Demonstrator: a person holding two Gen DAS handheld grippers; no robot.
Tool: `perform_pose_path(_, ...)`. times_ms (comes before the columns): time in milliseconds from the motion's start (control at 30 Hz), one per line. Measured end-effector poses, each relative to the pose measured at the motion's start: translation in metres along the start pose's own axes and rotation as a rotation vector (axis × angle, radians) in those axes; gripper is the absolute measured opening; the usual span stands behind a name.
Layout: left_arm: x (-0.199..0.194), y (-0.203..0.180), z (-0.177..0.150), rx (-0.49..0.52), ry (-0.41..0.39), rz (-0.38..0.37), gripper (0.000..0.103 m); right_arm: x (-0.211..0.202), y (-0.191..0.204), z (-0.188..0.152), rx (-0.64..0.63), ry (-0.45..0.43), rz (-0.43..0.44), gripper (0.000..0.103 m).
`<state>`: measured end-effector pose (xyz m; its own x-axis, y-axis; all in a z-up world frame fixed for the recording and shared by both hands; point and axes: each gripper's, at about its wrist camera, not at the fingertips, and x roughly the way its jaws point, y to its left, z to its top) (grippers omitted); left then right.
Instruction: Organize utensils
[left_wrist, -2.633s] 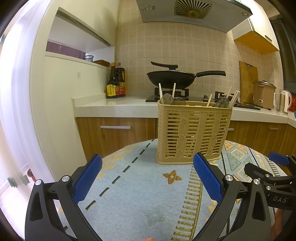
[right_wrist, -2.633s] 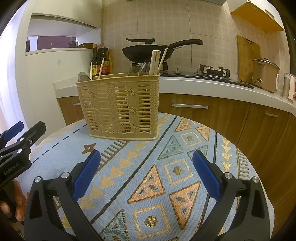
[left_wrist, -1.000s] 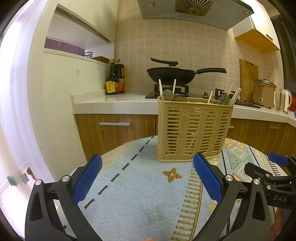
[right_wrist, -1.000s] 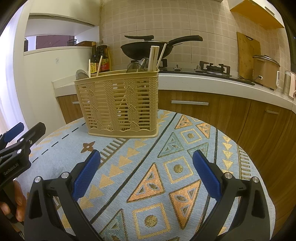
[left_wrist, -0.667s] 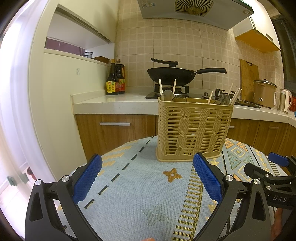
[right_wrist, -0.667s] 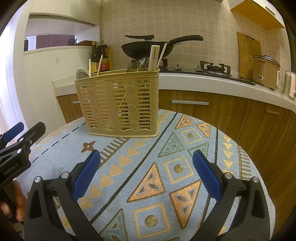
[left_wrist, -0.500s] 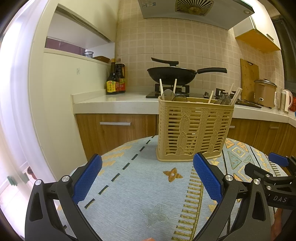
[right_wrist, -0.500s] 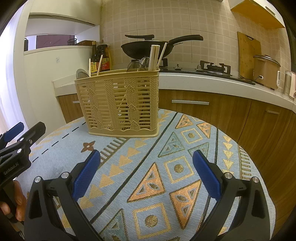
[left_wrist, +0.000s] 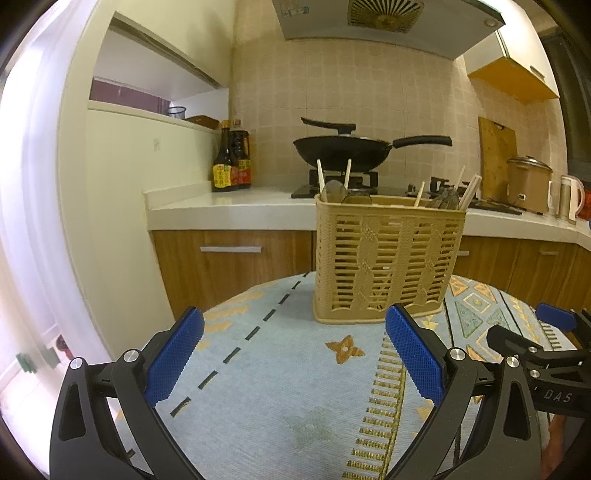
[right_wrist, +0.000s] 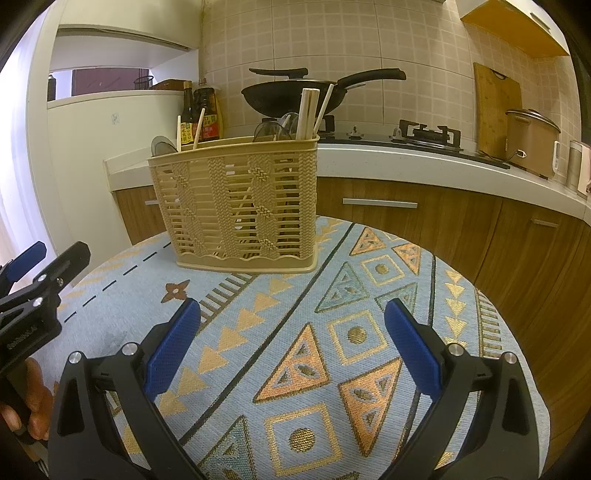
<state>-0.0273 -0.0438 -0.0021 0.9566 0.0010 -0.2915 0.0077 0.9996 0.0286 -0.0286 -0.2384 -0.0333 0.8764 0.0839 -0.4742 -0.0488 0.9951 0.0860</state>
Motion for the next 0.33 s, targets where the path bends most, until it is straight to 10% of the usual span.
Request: perform_pose_path(333, 0.0016, 0.0029, 0.0014, -0.018, 0.015, 0.006, 0.096, 0.0000, -0.0009, 0.0004, 0.003, 0.003, 0.003, 0.095)
